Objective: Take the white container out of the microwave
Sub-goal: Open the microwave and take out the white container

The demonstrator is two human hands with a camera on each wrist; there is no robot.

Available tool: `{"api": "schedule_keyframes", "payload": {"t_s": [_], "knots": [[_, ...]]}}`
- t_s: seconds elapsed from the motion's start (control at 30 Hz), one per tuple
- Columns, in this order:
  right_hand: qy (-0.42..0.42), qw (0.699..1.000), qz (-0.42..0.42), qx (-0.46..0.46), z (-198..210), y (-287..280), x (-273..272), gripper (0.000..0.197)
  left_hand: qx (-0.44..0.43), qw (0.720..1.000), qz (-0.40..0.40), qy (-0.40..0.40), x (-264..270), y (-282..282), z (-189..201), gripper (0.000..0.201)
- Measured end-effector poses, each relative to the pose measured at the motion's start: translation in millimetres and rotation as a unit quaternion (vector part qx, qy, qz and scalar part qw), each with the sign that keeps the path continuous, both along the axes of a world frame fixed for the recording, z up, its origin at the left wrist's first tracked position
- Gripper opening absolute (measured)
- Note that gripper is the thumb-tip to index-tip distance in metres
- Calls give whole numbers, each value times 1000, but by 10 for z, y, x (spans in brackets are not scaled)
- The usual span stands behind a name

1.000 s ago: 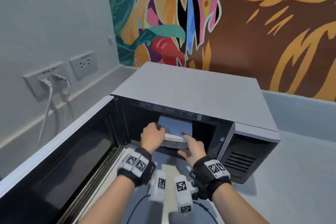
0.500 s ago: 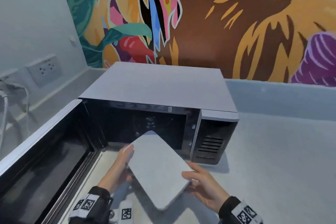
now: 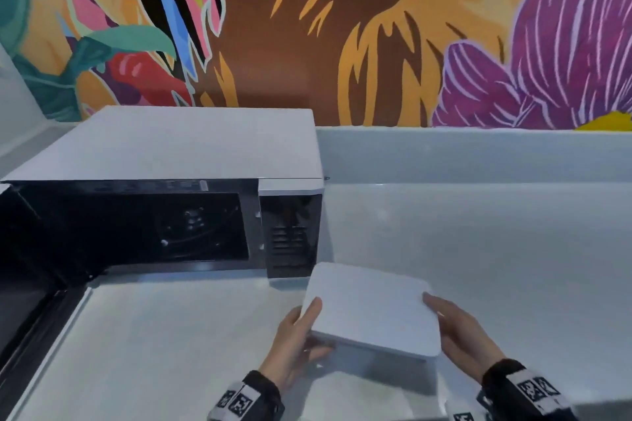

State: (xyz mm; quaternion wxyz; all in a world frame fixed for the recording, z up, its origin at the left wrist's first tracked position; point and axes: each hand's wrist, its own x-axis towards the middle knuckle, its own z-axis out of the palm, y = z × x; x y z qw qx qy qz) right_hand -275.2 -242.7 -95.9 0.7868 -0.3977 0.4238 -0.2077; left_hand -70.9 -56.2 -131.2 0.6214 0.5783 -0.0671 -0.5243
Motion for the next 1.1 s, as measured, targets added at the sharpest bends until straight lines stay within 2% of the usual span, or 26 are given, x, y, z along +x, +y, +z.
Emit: {"api": "schedule_keyframes", "payload": {"t_s": [0.1, 0.13, 0.27, 0.43, 0.5, 0.63, 0.73, 0.8, 0.9, 1.1], "knots": [[-12, 998, -67, -8, 43, -426, -123, 20, -4, 1000, 17, 1, -285, -537, 13, 59], [-7, 997, -81, -14, 29, -579, -126, 21, -7, 1000, 23, 6, -340, -700, 16, 58], [30, 994, -97, -47, 9, -1126, -4, 44, -11, 998, 67, 10, -417, -1268, -59, 53], [46, 993, -73, -82, -44, -1542, 441, 47, 31, 989, 132, -54, -196, -1681, -73, 45], [57, 994, -54, -79, -256, -1738, 668, 47, 77, 980, 149, -105, -51, -1844, -156, 46], [76, 993, -53, -79, -471, -1746, 835, 52, 132, 971, 119, -161, 94, -1842, -171, 45], [68, 992, -67, -84, -419, -1777, 875, 56, 127, 972, 101, -169, 144, -1890, -100, 41], [92, 988, -39, -119, -379, -1803, 951, 61, 113, 976, 105, -155, 194, -1942, -75, 42], [163, 969, 15, -186, -420, -1802, 1053, 68, 116, 971, 120, -173, 228, -1998, -146, 40], [250, 931, 16, -266, -380, -1705, 1014, 59, 182, 951, 84, -235, 233, -1878, -79, 41]]}}
